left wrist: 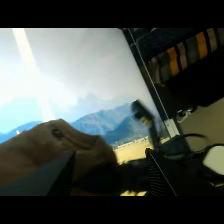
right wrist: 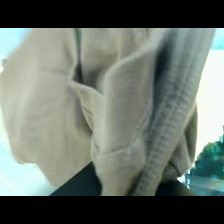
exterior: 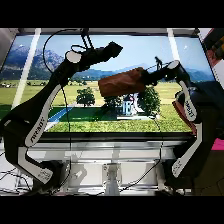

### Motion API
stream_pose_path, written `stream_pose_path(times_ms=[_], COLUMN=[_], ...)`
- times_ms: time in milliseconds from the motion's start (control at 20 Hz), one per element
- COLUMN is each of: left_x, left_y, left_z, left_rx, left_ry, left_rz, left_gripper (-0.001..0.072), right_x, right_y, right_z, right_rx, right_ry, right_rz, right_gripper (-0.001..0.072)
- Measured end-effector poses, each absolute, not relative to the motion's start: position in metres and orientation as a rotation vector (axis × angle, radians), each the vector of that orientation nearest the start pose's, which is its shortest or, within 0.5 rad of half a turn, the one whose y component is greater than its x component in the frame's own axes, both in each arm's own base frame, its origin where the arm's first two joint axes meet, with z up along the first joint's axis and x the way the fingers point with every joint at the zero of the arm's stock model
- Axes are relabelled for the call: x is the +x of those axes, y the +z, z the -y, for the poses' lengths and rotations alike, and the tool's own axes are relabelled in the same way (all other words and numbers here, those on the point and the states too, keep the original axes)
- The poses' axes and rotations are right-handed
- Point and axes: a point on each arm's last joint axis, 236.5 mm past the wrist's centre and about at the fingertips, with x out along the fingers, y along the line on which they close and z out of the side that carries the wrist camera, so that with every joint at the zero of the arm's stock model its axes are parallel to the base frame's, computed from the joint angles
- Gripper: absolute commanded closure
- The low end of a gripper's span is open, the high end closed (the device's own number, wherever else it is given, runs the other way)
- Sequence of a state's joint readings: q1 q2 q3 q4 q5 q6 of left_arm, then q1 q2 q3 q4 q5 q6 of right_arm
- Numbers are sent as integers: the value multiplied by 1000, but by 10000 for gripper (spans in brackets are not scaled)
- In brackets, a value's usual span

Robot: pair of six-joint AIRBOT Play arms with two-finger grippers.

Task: Fold the clothes and pants, and hang the long-sleeved shirts on hangers.

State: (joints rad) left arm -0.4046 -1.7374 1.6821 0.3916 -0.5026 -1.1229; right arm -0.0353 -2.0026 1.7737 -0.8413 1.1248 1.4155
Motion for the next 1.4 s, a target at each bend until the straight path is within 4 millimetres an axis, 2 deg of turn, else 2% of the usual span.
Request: stream_pose_path(times_ms=[100, 200, 350, 500, 650, 800, 900, 1050, 1100, 1150, 1200, 1250, 1300, 1400], left_x=[544, 544, 544, 544, 544, 544, 544, 545, 544, 545, 545, 544, 545, 544], left_y=[159, 159, 159, 159, 159, 159, 159, 159, 159, 159, 159, 159, 159, 159], left_z=[346, 346, 346, 346, 346, 346, 346, 345, 346, 345, 345, 346, 345, 346], left_rx=[-643, -643, -643, -643, -644, -644, -644, -644, -644, -644, -644, -644, -644, -644], left_ry=[-733, -732, -732, -732, -732, -732, -732, -731, -732, -731, -731, -732, -731, -732], left_rz=[-553, -552, -552, -552, -552, -552, -552, -552, -552, -552, -552, -552, -552, -552], left_gripper=[196, 196, 196, 196, 196, 196, 196, 196, 196, 196, 196, 196, 196, 196], right_x=[568, 581, 581, 554, 498, 429, 379, 312, 297, 282, 271, 261, 253, 244], right_y=[-18, 29, 101, 159, 187, 194, 185, 163, 156, 149, 144, 138, 133, 126], right_z=[-105, -77, -19, 52, 129, 198, 229, 249, 252, 253, 253, 253, 252, 250], right_rx=[497, 379, 250, 181, 137, 175, 254, 385, 416, 446, 468, 487, 502, 522], right_ry=[377, 321, 183, -2, -216, -442, -576, -716, -744, -769, -786, -800, -810, -818], right_rz=[-1112, -993, -850, -786, -835, -938, -1040, -1214, -1255, -1296, -1328, -1360, -1387, -1423], right_gripper=[696, 696, 696, 696, 696, 696, 696, 695, 695, 662, 462, 90, 28, 28])
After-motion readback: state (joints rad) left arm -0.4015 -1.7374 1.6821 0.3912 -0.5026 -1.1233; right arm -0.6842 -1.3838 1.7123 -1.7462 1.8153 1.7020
